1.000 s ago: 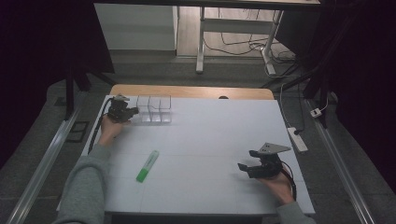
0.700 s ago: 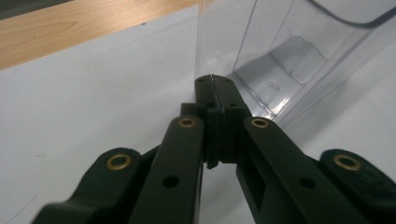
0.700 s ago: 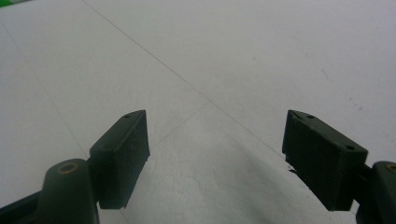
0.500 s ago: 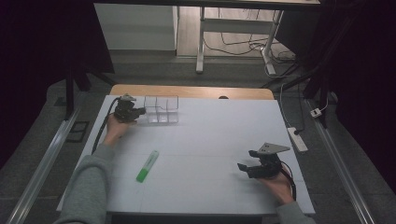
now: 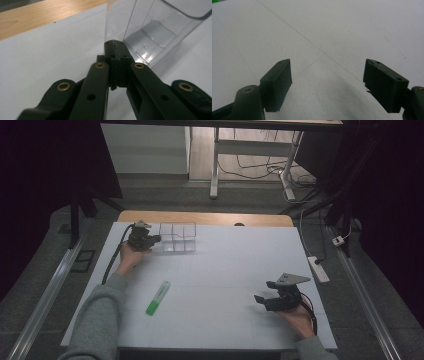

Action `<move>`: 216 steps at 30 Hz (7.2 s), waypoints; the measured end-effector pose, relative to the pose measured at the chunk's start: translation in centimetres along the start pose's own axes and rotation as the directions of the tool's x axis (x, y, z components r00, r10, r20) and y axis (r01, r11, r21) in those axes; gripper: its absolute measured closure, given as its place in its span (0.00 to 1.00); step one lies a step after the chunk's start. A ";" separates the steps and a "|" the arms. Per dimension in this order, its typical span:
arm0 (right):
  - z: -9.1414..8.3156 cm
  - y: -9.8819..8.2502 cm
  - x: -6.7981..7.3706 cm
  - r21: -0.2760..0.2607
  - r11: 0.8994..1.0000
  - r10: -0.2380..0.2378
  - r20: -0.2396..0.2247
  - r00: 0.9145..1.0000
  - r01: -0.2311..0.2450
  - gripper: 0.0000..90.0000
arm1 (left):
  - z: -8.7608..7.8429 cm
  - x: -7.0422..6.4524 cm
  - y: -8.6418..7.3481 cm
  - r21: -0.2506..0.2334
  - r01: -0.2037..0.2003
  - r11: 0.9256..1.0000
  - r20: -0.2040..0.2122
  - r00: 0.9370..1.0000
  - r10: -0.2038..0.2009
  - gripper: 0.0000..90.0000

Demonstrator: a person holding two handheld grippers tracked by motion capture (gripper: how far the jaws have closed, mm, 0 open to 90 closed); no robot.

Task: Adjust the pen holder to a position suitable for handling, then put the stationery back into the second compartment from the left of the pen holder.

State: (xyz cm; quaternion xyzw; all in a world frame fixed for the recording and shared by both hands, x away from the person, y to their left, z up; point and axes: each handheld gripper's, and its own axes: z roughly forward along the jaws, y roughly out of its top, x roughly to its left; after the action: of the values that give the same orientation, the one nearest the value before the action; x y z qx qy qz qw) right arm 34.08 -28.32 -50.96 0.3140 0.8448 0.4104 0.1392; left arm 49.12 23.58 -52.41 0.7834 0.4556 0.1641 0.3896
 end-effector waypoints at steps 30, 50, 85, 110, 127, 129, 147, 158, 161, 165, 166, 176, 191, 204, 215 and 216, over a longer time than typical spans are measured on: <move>0.0 0.0 -0.1 0.002 1.000 0.002 -0.004 1.000 -0.002 0.25 | 4.0 -4.3 3.4 0.078 -0.062 0.995 0.065 0.996 0.057 0.98; 0.1 0.0 -0.1 0.017 1.000 -0.006 -0.007 1.000 0.006 0.25 | 5.7 -6.7 4.6 0.092 -0.074 0.993 0.102 0.993 0.064 0.98; -0.3 0.0 -0.2 -0.002 1.000 -0.011 0.004 1.000 0.011 0.25 | -6.8 -8.6 -0.6 0.034 -0.104 0.994 0.093 0.991 0.100 0.51; -0.7 0.0 -0.1 -0.013 1.000 0.003 0.010 1.000 -0.003 0.25 | -11.5 -11.2 -4.6 0.123 -0.141 0.982 0.103 0.986 0.128 0.37; -0.9 -0.3 0.1 -0.001 1.000 -0.010 0.015 1.000 0.011 0.25 | -11.7 -13.2 -7.1 0.212 -0.185 0.960 0.103 0.981 0.166 0.33; -0.9 -0.3 0.1 -0.003 1.000 -0.009 0.016 1.000 0.010 0.25 | -11.5 -13.4 -7.2 0.227 -0.188 0.956 0.104 0.980 0.169 0.32; -0.9 -0.5 0.4 0.013 1.000 -0.020 0.024 1.000 0.019 0.25 | -10.8 -14.8 -8.3 0.339 -0.147 0.929 0.062 0.989 0.134 0.27; -1.0 -0.6 0.4 0.013 1.000 -0.017 0.020 1.000 0.017 0.25 | -9.9 -14.7 -9.1 0.413 -0.108 0.905 0.063 0.994 0.090 0.33; -1.1 -0.6 0.4 0.009 1.000 -0.012 0.019 1.000 0.012 0.25 | -9.7 -14.6 -9.2 0.428 -0.099 0.898 0.067 0.995 0.077 0.37; -1.2 -0.6 0.4 0.011 1.000 -0.009 0.025 1.000 0.009 0.25 | -9.5 -14.5 -9.4 0.444 -0.091 0.891 0.054 0.996 0.075 0.42; -1.2 -0.6 0.4 0.011 1.000 -0.009 0.023 1.000 0.009 0.25 | -9.6 -14.5 -9.4 0.446 -0.094 0.890 0.049 0.995 0.081 0.44; -1.1 -0.6 0.4 0.016 1.000 -0.012 0.027 1.000 0.012 0.25 | -9.8 -14.1 -9.3 0.450 -0.097 0.888 0.022 0.995 0.097 0.74; -1.2 -0.7 0.5 0.017 1.000 -0.014 0.031 0.999 0.013 0.25 | -10.0 -13.9 -9.2 0.439 -0.157 0.885 0.049 0.987 0.151 0.74; -1.3 -0.6 0.5 0.014 1.000 -0.015 0.031 0.999 0.015 0.26 | -11.9 -13.4 -8.2 0.323 -0.178 0.930 0.124 0.982 0.145 0.74; -1.3 -0.3 0.7 -0.005 1.000 -0.026 0.026 0.999 0.026 0.26 | -12.1 -14.5 -7.3 0.267 -0.250 0.930 0.179 0.962 0.208 0.74; -1.3 -0.3 0.8 -0.006 1.000 -0.028 0.024 0.999 0.028 0.26 | -12.1 -14.6 -7.2 0.265 -0.254 0.930 0.181 0.961 0.211 0.74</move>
State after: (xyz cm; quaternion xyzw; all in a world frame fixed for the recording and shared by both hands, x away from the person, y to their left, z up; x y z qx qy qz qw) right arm 32.70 -28.74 -50.35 0.3068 0.8461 0.4071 0.1558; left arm 29.73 18.93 -48.71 0.8899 0.3478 0.0826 0.2833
